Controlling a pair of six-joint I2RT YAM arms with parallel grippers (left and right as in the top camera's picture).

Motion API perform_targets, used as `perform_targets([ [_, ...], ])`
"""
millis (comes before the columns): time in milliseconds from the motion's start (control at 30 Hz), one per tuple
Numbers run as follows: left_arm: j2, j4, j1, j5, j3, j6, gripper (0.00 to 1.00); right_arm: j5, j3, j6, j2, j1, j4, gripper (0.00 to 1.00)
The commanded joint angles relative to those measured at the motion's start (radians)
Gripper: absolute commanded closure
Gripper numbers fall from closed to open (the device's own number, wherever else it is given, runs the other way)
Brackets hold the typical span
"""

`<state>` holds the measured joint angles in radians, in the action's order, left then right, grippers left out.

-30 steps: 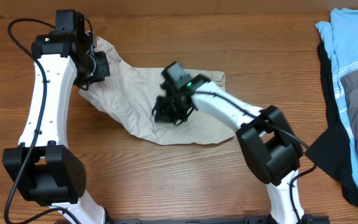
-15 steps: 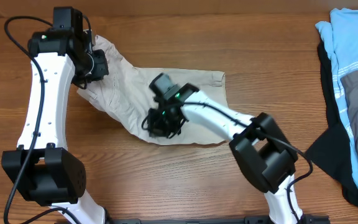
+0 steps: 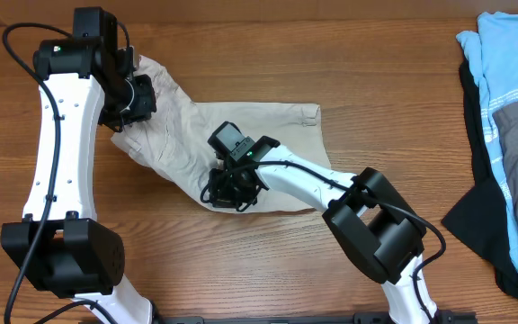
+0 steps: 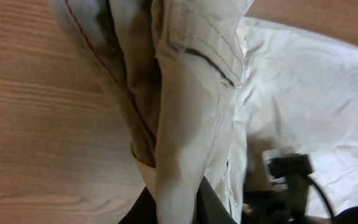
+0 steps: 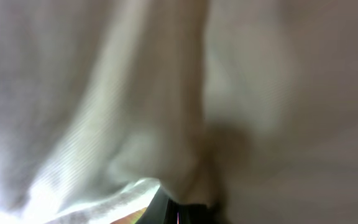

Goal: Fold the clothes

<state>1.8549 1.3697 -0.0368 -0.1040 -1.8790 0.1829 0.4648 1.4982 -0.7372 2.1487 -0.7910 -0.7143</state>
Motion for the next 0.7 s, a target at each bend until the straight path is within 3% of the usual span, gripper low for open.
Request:
perform_targets([
  [0,-0.045,0.018,0.014,0.011,-0.021,-0.014,0.96,0.006,0.047,0.064,-0.106,0.053,-0.035,0.96],
  [267,-0.045,0.018,0.027,0.01,-0.021,-0.014,0.96,0.0,0.039,0.021,-0.13,0.097,0.001,0.96],
  [667,-0.045,0.012,0.038,0.01,-0.021,-0.011,0.96,-0.124,0.033,-0.045,0.011,-0.011,0.088,0.96],
])
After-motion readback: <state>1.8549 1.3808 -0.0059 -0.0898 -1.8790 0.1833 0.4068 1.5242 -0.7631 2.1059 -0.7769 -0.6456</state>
